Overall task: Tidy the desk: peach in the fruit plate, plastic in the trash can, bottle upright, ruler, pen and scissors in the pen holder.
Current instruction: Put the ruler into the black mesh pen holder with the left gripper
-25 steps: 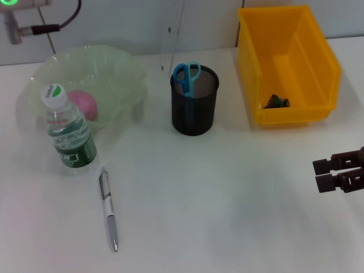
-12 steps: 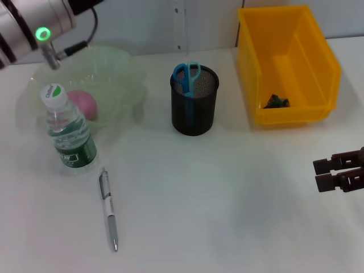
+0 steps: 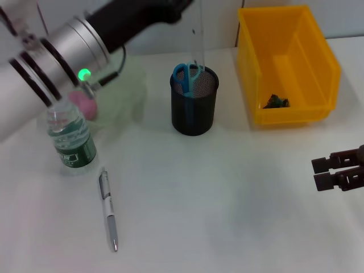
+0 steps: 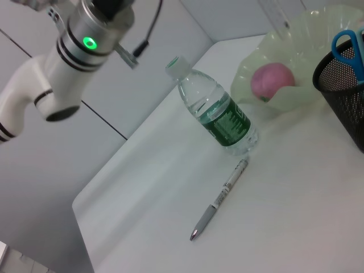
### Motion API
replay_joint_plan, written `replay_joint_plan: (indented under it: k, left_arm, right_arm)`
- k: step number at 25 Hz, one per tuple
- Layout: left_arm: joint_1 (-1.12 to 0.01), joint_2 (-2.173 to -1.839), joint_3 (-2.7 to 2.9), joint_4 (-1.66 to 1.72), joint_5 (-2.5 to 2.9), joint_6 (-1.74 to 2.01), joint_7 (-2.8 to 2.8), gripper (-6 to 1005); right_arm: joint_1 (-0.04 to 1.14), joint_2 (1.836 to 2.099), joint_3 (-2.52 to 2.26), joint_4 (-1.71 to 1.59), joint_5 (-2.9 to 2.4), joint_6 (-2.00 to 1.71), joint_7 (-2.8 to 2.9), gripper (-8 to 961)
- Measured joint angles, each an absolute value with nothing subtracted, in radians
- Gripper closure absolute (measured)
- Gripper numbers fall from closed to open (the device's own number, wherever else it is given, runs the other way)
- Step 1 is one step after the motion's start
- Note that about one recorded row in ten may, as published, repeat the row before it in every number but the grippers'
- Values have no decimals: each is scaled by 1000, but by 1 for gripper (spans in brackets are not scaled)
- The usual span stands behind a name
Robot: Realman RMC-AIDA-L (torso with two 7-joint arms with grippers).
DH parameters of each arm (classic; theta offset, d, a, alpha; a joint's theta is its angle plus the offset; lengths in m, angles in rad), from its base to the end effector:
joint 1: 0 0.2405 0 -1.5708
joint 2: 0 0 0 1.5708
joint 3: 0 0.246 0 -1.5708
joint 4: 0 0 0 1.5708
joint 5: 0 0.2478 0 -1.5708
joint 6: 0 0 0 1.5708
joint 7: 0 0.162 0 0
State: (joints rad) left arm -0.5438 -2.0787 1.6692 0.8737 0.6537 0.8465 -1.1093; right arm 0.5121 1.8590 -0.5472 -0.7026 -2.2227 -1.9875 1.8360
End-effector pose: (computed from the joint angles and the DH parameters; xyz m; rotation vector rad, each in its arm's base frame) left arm -0.0867 0.4325 -0.0470 -2.2782 -0.3986 -1.2229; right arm 0.3038 0.3155 0.0961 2.8100 -1.2369 -0.5502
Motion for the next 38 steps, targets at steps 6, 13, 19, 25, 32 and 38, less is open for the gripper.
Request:
replay_joint_plan:
  k: [6, 13, 19, 25, 32, 38]
  left_arm:
    - [-557, -2079, 1773, 822, 519, 824, -936, 534]
    - [-567, -2079, 1829, 783, 410, 800, -813, 528]
    - [-562, -2080, 1900, 752, 294, 803, -694, 523]
    - [-566, -2080, 1912, 738, 283, 806, -646, 518]
    - [-568, -2080, 1943, 716, 193, 806, -567, 512]
    - [-571, -2080, 1943, 714, 192, 803, -561, 506]
  right_arm:
    - [512, 1859, -548, -703, -2223, -1986, 1836, 142]
    - [511, 1868, -544, -703, -2223, -1986, 1829, 142]
    - [511, 1870, -542, -703, -2223, -1984, 1826, 142]
    - [510, 1873, -542, -702, -2223, -1983, 1826, 142]
    - [506, 1877, -541, -702, -2221, -1983, 1825, 142]
    - [507, 1878, -544, -703, -2220, -1983, 1825, 142]
